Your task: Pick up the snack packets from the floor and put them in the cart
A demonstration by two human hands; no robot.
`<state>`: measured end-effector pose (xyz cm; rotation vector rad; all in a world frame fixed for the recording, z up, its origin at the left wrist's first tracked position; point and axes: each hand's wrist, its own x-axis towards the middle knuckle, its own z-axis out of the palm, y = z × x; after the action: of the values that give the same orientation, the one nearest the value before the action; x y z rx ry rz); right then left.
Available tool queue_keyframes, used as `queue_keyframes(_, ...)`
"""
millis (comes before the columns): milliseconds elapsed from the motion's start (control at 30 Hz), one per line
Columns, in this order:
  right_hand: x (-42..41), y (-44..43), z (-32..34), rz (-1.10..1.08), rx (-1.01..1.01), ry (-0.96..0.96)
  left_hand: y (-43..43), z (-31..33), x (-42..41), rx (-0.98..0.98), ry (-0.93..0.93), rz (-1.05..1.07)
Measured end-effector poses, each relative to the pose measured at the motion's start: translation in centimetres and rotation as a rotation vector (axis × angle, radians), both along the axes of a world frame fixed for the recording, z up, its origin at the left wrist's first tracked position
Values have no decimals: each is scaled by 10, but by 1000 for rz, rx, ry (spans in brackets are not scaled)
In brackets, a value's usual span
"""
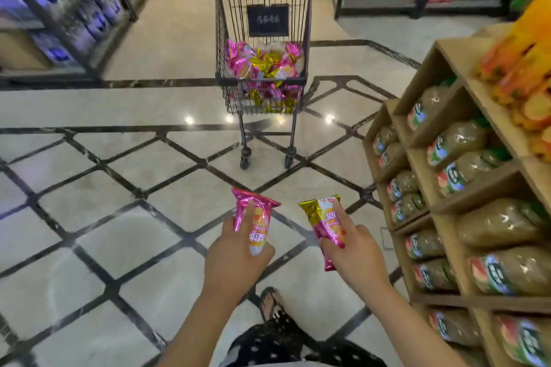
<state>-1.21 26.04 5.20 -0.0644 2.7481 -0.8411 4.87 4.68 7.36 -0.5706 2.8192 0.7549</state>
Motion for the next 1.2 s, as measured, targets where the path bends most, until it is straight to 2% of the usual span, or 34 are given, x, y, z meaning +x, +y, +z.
queue_keyframes(100, -40, -30, 6, 6, -5, 14, -39, 8, -47, -56, -60, -84)
queue_keyframes(400, -158, -81, -1, -36, -37, -29, -82, 1, -163, -16, -19, -13)
queue_keyframes(633, -316, -123, -1, 26, -54, 21, -114, 3, -303, 12, 80, 22)
queue_keyframes(800, -423, -147, 13, 56, -62, 39, -141, 14, -403, 26, 57, 42)
queue_keyframes(1033, -519, -176, 18, 137, 94, -24, -162, 7, -493, 85, 25, 68)
queue_keyframes(1200, -571, -211, 7, 120, 108, -47, -192, -10, -551, 110, -36, 26)
